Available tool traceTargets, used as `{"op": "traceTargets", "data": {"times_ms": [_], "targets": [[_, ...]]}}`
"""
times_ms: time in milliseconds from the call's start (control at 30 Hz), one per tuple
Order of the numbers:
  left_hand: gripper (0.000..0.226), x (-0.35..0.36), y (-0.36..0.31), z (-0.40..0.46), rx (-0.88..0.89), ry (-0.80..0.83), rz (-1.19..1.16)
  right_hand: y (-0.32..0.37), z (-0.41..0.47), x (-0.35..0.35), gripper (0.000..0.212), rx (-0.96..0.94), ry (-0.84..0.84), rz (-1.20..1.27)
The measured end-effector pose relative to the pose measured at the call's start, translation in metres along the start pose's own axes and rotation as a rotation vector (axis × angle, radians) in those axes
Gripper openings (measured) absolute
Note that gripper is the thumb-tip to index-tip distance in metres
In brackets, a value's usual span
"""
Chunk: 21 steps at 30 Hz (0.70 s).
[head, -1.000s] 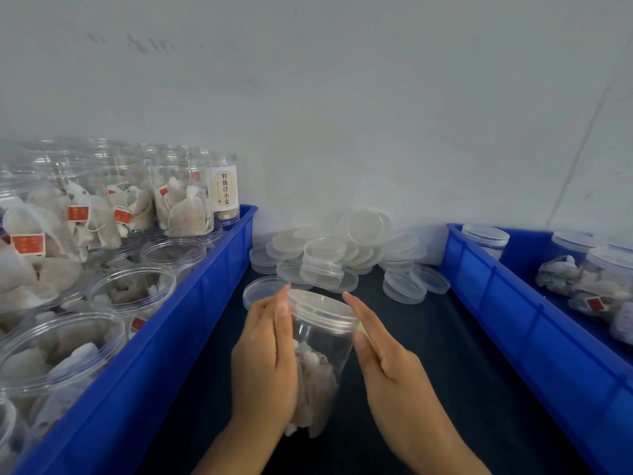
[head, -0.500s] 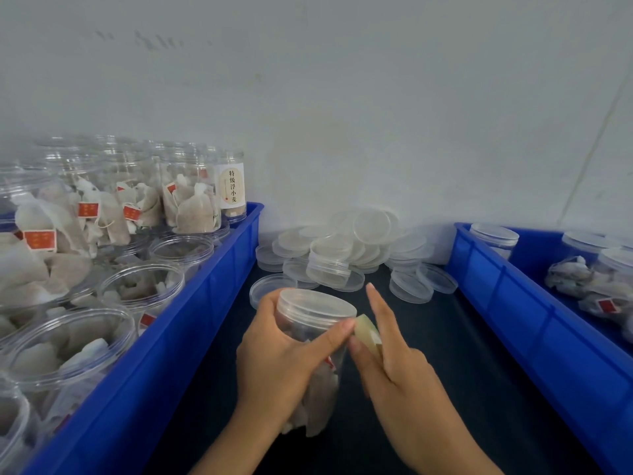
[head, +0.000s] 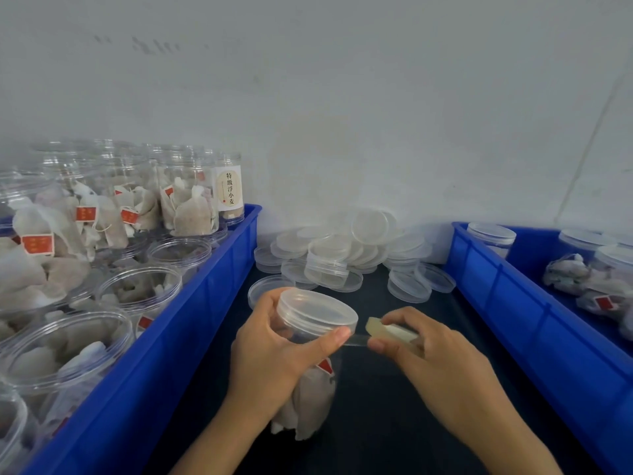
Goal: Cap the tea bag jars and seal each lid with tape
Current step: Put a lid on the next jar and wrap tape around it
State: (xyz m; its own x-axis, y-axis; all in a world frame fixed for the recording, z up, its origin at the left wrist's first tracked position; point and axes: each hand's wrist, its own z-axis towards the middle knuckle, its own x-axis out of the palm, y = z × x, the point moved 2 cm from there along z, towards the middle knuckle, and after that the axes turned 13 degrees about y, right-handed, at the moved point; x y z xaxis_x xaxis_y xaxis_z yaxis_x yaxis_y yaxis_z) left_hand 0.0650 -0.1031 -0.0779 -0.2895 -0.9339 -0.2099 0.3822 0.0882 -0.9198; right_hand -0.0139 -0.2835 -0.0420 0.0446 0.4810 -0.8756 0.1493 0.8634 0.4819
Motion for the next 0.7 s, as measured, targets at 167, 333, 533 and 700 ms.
{"op": "traceTargets", "data": {"times_ms": [167,333,533,700], "targets": [[0.076,-0.002,-0.0034,0.0003,0.013,0.119,-0.143,-0.0032,0.0041,0.0053,0.055,-0.058,0.128,0.206],[0.074,-0.0025,-0.0039,0.0004,0.016,0.271,-0.215,0.001,0.0015,0.0042,0.062,-0.103,0.125,0.212],[0.099,-0.0021,-0.0019,0.0022,-0.004,0.323,-0.239,0.0028,0.0013,0.0062,0.055,-0.139,0.142,0.218],[0.098,-0.0024,-0.0018,0.0033,-0.018,0.353,-0.228,0.0036,0.0005,0.0036,0.04,-0.153,0.111,0.165]]}}
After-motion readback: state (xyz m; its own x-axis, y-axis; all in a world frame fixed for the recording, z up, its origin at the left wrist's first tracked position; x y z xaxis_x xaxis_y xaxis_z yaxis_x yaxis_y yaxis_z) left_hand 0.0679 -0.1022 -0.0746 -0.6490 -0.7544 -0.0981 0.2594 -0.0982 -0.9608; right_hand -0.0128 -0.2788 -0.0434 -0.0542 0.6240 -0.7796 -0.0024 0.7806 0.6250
